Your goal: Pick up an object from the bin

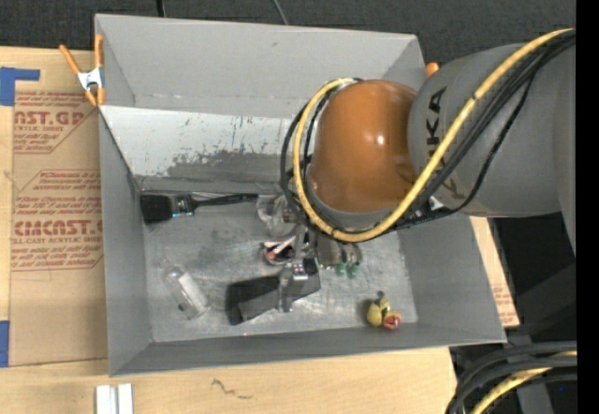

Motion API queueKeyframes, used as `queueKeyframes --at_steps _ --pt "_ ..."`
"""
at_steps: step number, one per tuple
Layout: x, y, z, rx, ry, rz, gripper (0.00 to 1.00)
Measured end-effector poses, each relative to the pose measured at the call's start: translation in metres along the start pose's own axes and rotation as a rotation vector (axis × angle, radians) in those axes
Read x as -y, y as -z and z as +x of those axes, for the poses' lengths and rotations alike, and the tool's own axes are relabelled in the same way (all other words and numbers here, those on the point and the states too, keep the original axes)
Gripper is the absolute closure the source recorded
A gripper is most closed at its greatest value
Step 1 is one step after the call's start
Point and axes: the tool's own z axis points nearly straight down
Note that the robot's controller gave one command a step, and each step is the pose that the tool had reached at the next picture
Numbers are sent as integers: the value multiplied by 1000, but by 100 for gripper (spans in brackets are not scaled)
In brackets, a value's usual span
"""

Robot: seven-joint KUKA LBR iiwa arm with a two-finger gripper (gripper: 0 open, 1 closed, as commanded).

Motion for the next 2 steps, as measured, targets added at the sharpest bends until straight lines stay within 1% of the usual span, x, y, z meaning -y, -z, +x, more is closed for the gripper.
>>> queueKeyframes --at_steps 1,2 --pt "0 0 0 0 0 0 0" --pt "4 -33 5 4 27 0 0"
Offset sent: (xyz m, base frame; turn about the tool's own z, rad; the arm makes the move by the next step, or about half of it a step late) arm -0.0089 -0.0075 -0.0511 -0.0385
